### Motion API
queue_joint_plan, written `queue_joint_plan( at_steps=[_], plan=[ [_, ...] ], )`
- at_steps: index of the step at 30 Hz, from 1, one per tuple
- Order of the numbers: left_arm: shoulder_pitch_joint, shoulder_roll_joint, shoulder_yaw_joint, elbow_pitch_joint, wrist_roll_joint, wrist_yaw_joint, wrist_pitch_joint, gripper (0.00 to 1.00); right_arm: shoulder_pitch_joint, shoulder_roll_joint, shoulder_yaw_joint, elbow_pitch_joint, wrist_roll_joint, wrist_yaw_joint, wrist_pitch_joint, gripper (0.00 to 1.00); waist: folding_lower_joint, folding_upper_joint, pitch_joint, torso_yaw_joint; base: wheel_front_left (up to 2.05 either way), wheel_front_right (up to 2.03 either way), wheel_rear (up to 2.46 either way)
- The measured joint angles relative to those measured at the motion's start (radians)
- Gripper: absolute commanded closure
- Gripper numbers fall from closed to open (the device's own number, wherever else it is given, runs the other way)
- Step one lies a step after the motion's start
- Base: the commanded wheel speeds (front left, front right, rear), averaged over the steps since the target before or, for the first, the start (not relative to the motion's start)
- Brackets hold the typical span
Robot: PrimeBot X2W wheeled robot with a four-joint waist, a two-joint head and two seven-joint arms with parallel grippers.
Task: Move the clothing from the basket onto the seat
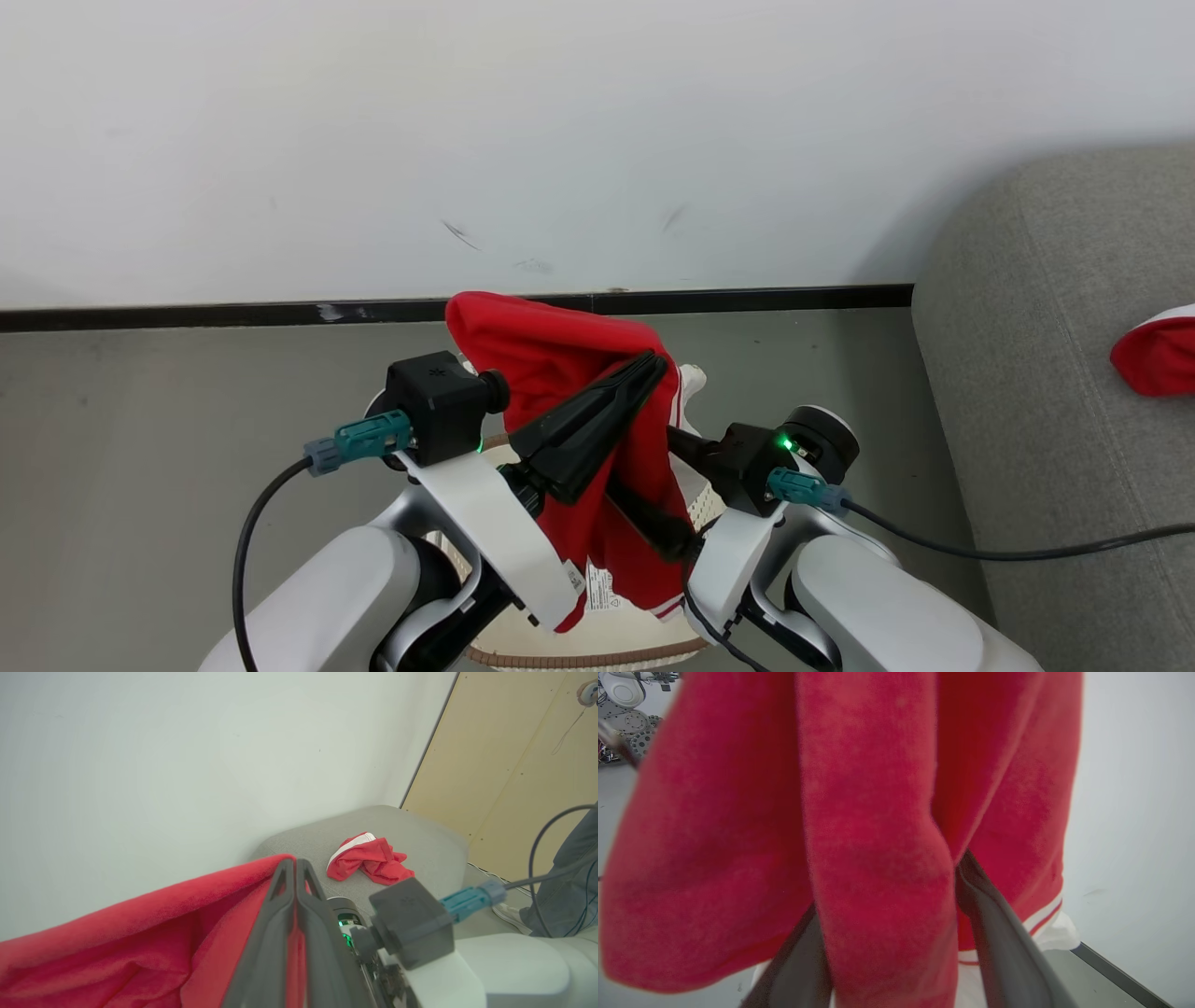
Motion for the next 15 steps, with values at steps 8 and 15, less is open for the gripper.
queue_joint_plan(
  at_steps=[8,15],
  plan=[
    [0.0,0.007,0.011,-0.012,-0.002,0.016,0.009,1.0,0.002,0.001,-0.009,-0.004,0.019,0.0,0.0,1.0,0.0,0.0,0.004,-0.002,0.0,0.0,0.0],
    [0.008,0.03,0.037,-0.016,0.008,0.037,-0.001,0.05,0.013,0.0,-0.074,-0.02,0.034,0.0,0.0,1.0,0.0,0.0,0.011,-0.01,0.0,0.0,0.0]
  ],
)
